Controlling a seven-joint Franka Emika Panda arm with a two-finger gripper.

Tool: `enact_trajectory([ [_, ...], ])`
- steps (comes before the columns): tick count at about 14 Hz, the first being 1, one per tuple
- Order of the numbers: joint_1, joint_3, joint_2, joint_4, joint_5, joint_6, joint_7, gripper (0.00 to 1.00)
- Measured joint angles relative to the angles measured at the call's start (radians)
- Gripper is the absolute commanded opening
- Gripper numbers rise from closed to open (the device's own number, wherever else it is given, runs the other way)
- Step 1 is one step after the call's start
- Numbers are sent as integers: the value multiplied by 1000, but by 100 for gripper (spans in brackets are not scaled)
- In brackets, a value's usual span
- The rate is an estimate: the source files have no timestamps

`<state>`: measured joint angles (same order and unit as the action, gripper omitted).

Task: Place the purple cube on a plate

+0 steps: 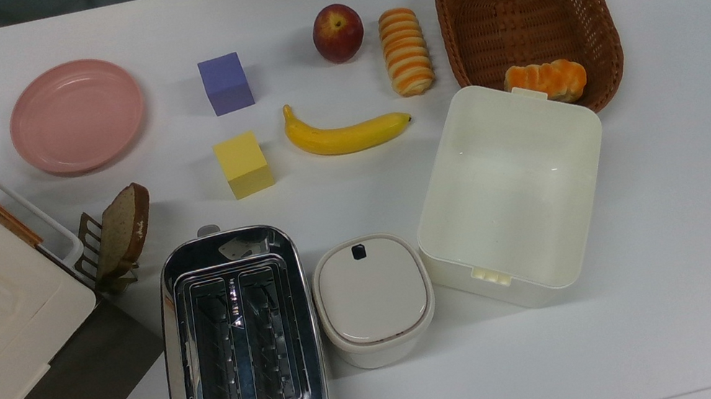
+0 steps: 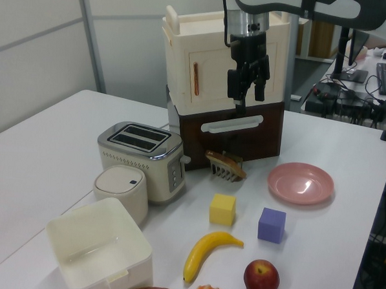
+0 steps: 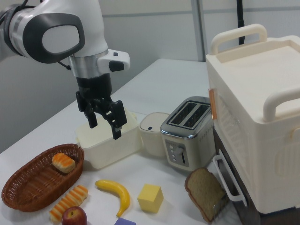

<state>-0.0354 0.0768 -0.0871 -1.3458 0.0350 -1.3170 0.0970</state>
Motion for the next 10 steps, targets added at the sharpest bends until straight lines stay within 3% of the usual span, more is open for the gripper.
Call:
enact_trajectory([
  [10,4,-4,-7,-1,0,0,0,100],
])
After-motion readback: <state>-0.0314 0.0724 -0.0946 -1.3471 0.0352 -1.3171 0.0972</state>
